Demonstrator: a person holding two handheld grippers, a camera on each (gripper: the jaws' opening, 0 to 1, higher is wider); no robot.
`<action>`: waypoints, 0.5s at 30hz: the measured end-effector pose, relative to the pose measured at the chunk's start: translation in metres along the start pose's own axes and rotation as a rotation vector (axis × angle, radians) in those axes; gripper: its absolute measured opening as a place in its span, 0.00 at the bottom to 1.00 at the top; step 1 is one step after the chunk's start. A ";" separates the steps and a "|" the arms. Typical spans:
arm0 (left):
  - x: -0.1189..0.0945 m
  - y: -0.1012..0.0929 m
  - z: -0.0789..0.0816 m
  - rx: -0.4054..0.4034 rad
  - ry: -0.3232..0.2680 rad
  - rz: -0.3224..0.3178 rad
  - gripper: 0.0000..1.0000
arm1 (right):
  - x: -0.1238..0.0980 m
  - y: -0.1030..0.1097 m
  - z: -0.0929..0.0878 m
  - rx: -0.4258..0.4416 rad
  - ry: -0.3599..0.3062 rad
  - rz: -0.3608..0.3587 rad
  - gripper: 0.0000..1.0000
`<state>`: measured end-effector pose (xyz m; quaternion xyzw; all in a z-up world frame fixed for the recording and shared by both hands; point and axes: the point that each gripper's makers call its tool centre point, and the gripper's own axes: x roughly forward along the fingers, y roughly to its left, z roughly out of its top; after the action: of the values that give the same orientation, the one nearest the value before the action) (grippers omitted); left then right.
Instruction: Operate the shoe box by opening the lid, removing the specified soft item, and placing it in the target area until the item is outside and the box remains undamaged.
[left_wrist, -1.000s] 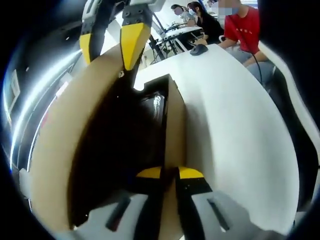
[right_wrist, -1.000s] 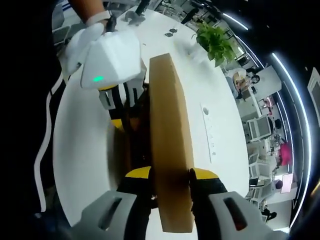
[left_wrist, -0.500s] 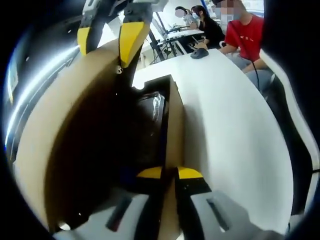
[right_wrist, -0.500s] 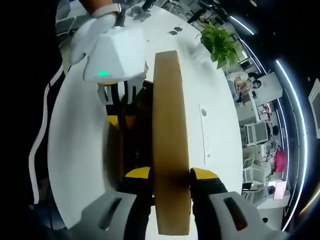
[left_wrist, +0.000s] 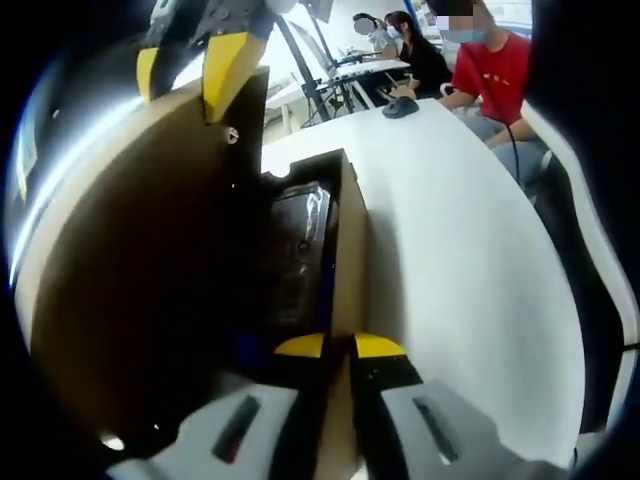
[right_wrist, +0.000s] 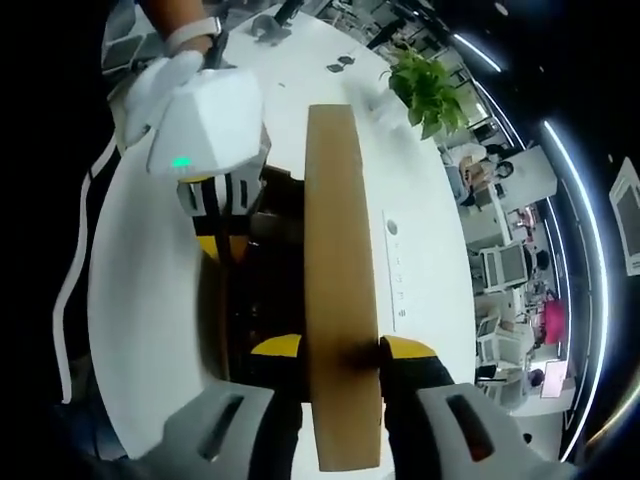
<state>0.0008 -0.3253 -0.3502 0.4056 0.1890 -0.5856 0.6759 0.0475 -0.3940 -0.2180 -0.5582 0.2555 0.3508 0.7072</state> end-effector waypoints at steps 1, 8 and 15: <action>0.000 0.000 0.000 -0.003 0.000 -0.001 0.08 | 0.000 -0.001 0.000 -0.002 -0.001 0.000 0.28; 0.001 0.000 -0.001 -0.011 -0.001 -0.003 0.07 | 0.000 -0.016 0.001 -0.007 -0.007 -0.002 0.28; 0.001 -0.001 -0.001 -0.019 0.000 -0.007 0.07 | 0.001 -0.028 0.000 -0.019 -0.006 -0.009 0.27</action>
<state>0.0005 -0.3254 -0.3513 0.3987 0.1960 -0.5861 0.6775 0.0705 -0.3971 -0.2017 -0.5649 0.2473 0.3517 0.7042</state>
